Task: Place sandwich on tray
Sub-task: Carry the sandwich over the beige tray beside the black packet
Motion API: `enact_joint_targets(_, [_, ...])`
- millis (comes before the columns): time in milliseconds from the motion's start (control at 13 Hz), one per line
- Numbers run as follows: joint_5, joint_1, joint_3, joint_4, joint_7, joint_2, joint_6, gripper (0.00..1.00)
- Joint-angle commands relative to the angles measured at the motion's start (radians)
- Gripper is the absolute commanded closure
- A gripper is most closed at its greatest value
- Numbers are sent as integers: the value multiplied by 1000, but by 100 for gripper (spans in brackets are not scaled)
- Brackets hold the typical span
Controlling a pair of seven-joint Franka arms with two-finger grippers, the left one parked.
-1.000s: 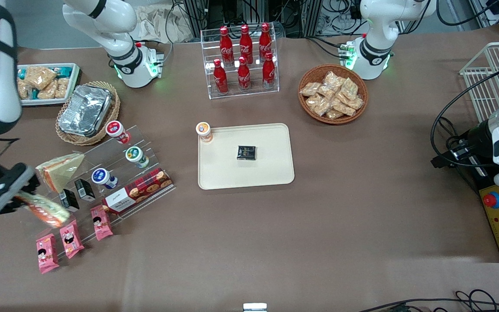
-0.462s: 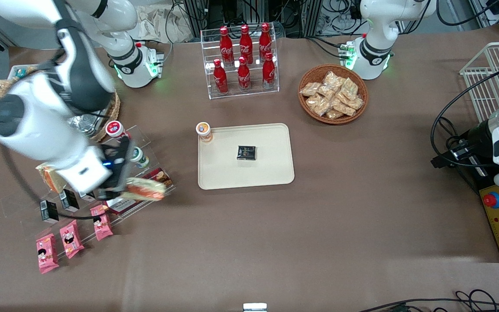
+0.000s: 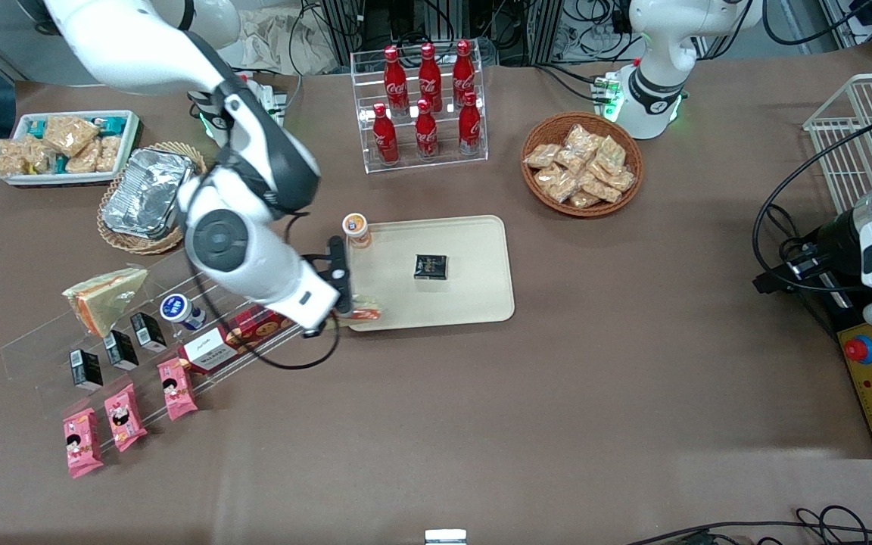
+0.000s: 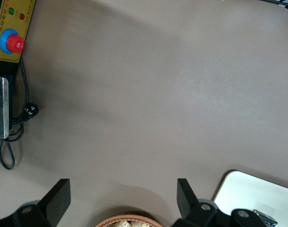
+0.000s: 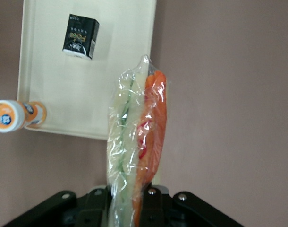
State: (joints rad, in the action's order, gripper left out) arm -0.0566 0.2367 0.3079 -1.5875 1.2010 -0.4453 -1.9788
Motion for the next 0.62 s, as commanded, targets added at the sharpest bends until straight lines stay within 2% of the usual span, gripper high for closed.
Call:
enact_joint_targets(0, [-31, 56, -4, 24, 2, -65, -60, 91])
enact_joint_targets(308, [-136, 168, -4, 24, -1, -142, -132, 91])
enact_joint_targets(538, [-161, 220, -21, 21, -33, -179, -163, 91])
